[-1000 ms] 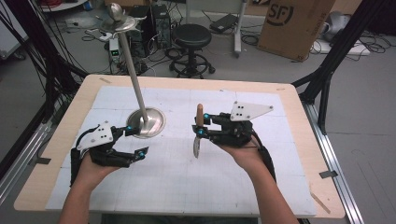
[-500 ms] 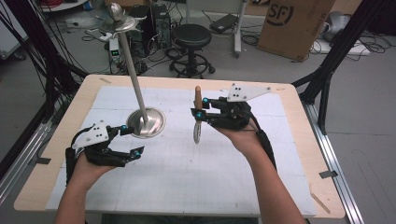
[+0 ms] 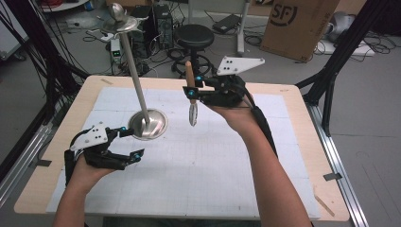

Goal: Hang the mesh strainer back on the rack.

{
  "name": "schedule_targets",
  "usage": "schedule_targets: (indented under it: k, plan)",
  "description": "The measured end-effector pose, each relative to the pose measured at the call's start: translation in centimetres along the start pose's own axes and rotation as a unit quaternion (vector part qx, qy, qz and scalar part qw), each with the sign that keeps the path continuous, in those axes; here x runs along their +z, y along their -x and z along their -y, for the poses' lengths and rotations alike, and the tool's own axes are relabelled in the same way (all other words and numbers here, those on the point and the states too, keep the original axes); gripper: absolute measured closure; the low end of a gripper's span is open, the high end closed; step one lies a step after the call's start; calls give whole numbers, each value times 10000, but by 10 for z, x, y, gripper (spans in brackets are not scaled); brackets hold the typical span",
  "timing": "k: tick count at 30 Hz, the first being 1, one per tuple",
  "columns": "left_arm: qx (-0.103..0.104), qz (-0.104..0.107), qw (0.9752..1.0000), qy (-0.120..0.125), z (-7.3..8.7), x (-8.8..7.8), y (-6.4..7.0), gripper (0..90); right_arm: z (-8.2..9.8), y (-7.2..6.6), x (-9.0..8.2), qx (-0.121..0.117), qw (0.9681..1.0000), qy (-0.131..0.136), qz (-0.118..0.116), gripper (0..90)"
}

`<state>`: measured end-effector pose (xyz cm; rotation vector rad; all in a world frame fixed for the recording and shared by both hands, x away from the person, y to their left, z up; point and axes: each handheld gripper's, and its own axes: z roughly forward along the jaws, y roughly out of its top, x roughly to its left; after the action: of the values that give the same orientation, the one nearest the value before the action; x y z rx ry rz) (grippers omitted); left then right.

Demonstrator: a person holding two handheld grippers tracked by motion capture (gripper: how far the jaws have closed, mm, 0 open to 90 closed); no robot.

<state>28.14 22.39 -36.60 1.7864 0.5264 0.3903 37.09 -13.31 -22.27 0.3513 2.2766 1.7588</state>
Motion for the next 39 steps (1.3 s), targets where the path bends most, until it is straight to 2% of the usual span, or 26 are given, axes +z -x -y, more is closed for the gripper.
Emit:
schedule_targets:
  k: [9, 20, 30, 39]
  plan:
    - [2, 18, 10000, 48, -1, -1, 0, 196, -21, 5, 9, -161, 9999, -9, -23, 672]
    - [57, 100, 9999, 99, -1, -1, 2, 195, -44, 11, 22, -223, 9997, -114, 41, 673]
    - [88, 101, 9998, 152, -2, -4, 2, 192, -60, 16, 45, -262, 9994, -227, 87, 673]
    - [46, 107, 9997, 195, -2, -7, 1, 192, -72, 21, 64, -279, 9985, -410, 236, 672]
